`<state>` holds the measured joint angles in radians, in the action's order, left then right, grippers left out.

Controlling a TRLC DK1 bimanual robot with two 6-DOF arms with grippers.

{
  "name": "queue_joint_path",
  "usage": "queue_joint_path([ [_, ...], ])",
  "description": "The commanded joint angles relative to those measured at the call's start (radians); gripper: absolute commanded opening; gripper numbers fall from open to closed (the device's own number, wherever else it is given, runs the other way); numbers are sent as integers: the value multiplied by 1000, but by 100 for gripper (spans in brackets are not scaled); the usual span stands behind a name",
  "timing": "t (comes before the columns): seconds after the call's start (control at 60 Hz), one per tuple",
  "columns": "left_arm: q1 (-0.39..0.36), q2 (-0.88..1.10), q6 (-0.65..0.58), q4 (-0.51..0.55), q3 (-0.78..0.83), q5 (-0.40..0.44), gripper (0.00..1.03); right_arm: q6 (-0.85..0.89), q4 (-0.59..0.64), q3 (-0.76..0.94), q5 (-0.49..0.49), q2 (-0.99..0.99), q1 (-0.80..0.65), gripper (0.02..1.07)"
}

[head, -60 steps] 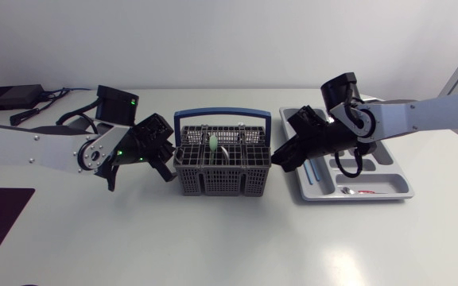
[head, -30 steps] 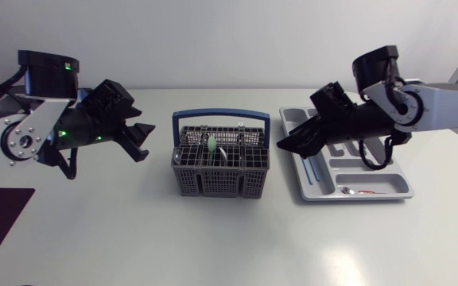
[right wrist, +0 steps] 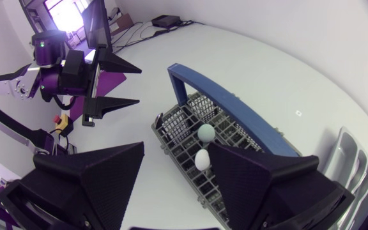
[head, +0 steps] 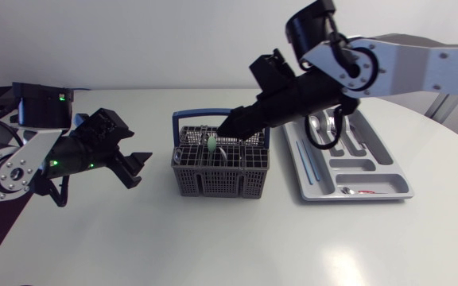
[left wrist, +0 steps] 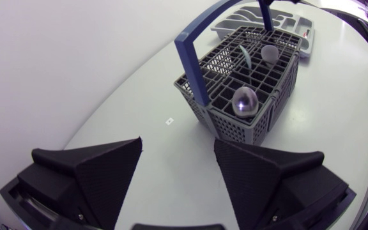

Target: Unload the cutlery basket into the drawer organizer.

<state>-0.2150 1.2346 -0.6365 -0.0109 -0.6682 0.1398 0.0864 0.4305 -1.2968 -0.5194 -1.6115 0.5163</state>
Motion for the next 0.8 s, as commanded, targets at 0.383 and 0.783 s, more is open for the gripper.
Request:
queue_joint_path([
  [0.383,52,-18,-31,-38,59,43,82,-140,44,-210,71,-272,131,76],
  [0.783,108,-15,-40,-61,76,84,82,-206,125,-354,125,-367,186,68],
])
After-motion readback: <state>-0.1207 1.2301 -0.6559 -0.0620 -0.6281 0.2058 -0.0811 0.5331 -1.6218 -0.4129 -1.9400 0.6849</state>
